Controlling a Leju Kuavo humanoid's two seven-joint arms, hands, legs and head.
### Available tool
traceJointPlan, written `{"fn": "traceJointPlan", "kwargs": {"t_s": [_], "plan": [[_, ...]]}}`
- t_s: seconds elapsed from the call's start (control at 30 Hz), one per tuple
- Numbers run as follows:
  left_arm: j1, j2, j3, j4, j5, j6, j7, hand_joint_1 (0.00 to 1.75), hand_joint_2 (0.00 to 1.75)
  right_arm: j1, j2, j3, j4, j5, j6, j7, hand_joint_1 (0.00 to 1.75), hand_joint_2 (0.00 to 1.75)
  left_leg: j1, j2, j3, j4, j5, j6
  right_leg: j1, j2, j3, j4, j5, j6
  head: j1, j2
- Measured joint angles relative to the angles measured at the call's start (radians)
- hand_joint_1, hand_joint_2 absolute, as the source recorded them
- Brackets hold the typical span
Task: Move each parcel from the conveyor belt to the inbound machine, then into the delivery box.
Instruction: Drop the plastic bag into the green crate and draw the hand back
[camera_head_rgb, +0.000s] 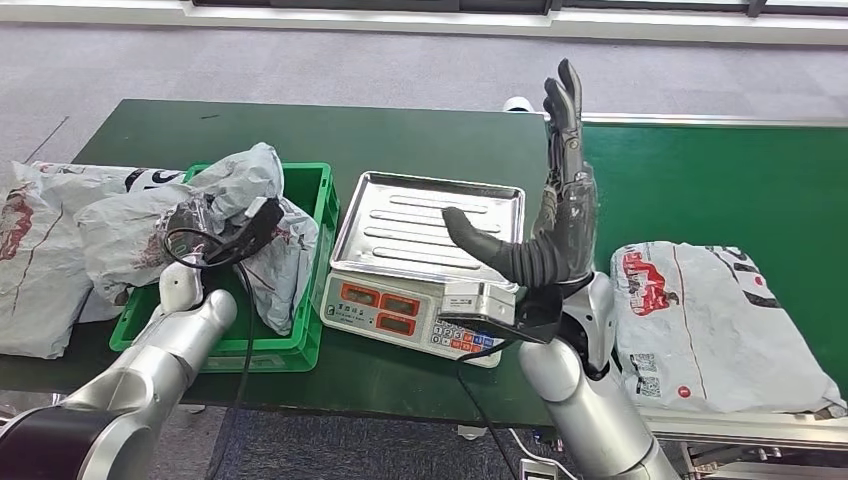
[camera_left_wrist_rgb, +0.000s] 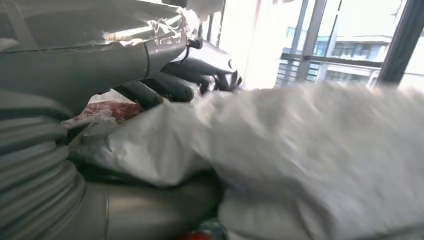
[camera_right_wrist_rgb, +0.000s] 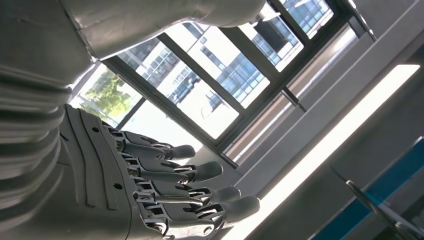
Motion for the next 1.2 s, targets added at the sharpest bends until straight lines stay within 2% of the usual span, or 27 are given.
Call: {"fn": "traceJointPlan", "kwargs": {"t_s": [0.07, 0.2, 0.27, 0.37, 0.47, 0.53, 0.6, 0.67, 0.73, 0.87, 0.97, 1.1, 1.2], "plan": [[0.000, -0.016, 0.046, -0.004, 0.065, 0.024, -0.109, 0.00, 0.00, -0.007, 0.000, 0.000, 0.009, 0.005, 0.014, 0.019, 0.00, 1.75, 0.000, 0.000, 0.000, 0.000, 0.000, 0.000, 0.000, 0.000, 0.000, 0.000, 0.000, 0.000, 0.000, 0.000], [0.000, -0.065, 0.169, -0.033, 0.256, 0.010, -0.391, 0.00, 0.00, -0.010, -0.001, -0.005, 0.030, 0.029, 0.033, 0.059, 0.00, 1.75, 0.000, 0.000, 0.000, 0.000, 0.000, 0.000, 0.000, 0.000, 0.000, 0.000, 0.000, 0.000, 0.000, 0.000], [0.000, -0.084, 0.217, -0.045, 0.298, -0.001, -0.451, 0.00, 0.00, -0.010, -0.003, -0.007, 0.038, 0.035, 0.033, 0.064, 0.00, 1.75, 0.000, 0.000, 0.000, 0.000, 0.000, 0.000, 0.000, 0.000, 0.000, 0.000, 0.000, 0.000, 0.000, 0.000], [0.001, -0.106, 0.262, -0.056, 0.326, -0.014, -0.482, 0.00, 0.00, -0.010, -0.005, -0.010, 0.047, 0.037, 0.033, 0.064, 0.00, 1.75, 0.000, 0.000, 0.000, 0.000, 0.000, 0.000, 0.000, 0.000, 0.000, 0.000, 0.000, 0.000, 0.000, 0.000], [0.015, -0.133, 0.313, -0.083, 0.464, -0.112, -0.611, 0.00, 0.00, -0.007, -0.007, -0.026, 0.054, 0.042, 0.036, 0.070, 0.00, 1.75, 0.000, 0.000, 0.000, 0.000, -0.001, 0.000, 0.000, 0.000, 0.000, 0.000, 0.000, 0.000, 0.000, 0.000], [0.047, -0.157, 0.345, -0.124, 0.584, -0.198, -0.718, 0.00, 0.00, 0.001, -0.011, -0.044, 0.058, 0.049, 0.051, 0.078, 0.00, 0.87, 0.000, 0.000, 0.000, 0.000, -0.001, 0.000, 0.000, 0.000, 0.000, 0.000, 0.000, 0.000, 0.000, 0.000], [0.102, -0.184, 0.357, -0.201, 0.696, -0.254, -0.784, 0.00, 0.00, 0.010, -0.015, -0.073, 0.072, 0.058, 0.088, 0.089, 0.00, 0.00, 0.000, 0.000, 0.001, 0.000, -0.002, 0.000, 0.000, 0.000, 0.002, 0.000, -0.001, 0.000, 0.000, 0.000], [0.185, -0.212, 0.345, -0.325, 0.825, -0.269, -0.812, 0.00, 0.00, 0.014, -0.019, -0.113, 0.107, 0.075, 0.150, 0.104, 0.00, 0.00, -0.001, 0.000, 0.005, -0.001, -0.005, 0.000, -0.001, 0.000, 0.005, -0.001, -0.003, 0.000, 0.000, 0.000], [0.285, -0.237, 0.312, -0.474, 0.952, -0.243, -0.816, 0.00, 0.00, 0.011, -0.022, -0.164, 0.169, 0.093, 0.216, 0.118, 0.00, 0.00, -0.002, 0.002, 0.012, -0.001, -0.008, 0.000, -0.002, 0.001, 0.012, -0.001, -0.007, 0.001, 0.000, 0.000], [0.503, -0.263, 0.230, -0.739, 1.107, -0.144, -0.796, 0.00, 0.00, -0.039, -0.041, -0.271, 0.389, 0.113, 0.266, 0.150, 0.00, 1.75, -0.002, 0.003, 0.016, -0.001, -0.011, 0.002, -0.002, 0.002, 0.015, -0.001, -0.010, 0.002, 0.000, 0.000], [0.602, -0.270, 0.171, -0.880, 1.142, -0.105, -0.787, 0.00, 0.00, -0.088, -0.080, -0.357, 0.601, 0.112, 0.244, 0.213, 0.00, 1.75, -0.002, -0.002, 0.014, 0.000, -0.010, 0.004, -0.001, -0.003, 0.015, -0.002, -0.009, 0.003, 0.000, 0.000], [0.662, -0.270, 0.106, -0.996, 1.114, -0.081, -0.769, 0.00, 0.00, -0.118, -0.142, -0.482, 0.832, 0.114, 0.204, 0.282, 0.00, 1.75, -0.002, -0.008, 0.012, 0.000, -0.010, 0.004, -0.002, -0.009, 0.016, -0.002, -0.009, 0.004, 0.000, 0.000], [0.691, -0.270, 0.074, -1.054, 1.087, -0.071, -0.768, 0.00, 0.00, -0.127, -0.173, -0.552, 0.943, 0.134, 0.207, 0.338, 0.00, 0.44, -0.002, -0.006, 0.012, 0.000, -0.011, 0.004, -0.002, -0.007, 0.015, -0.002, -0.010, 0.004, 0.000, 0.000]]}}
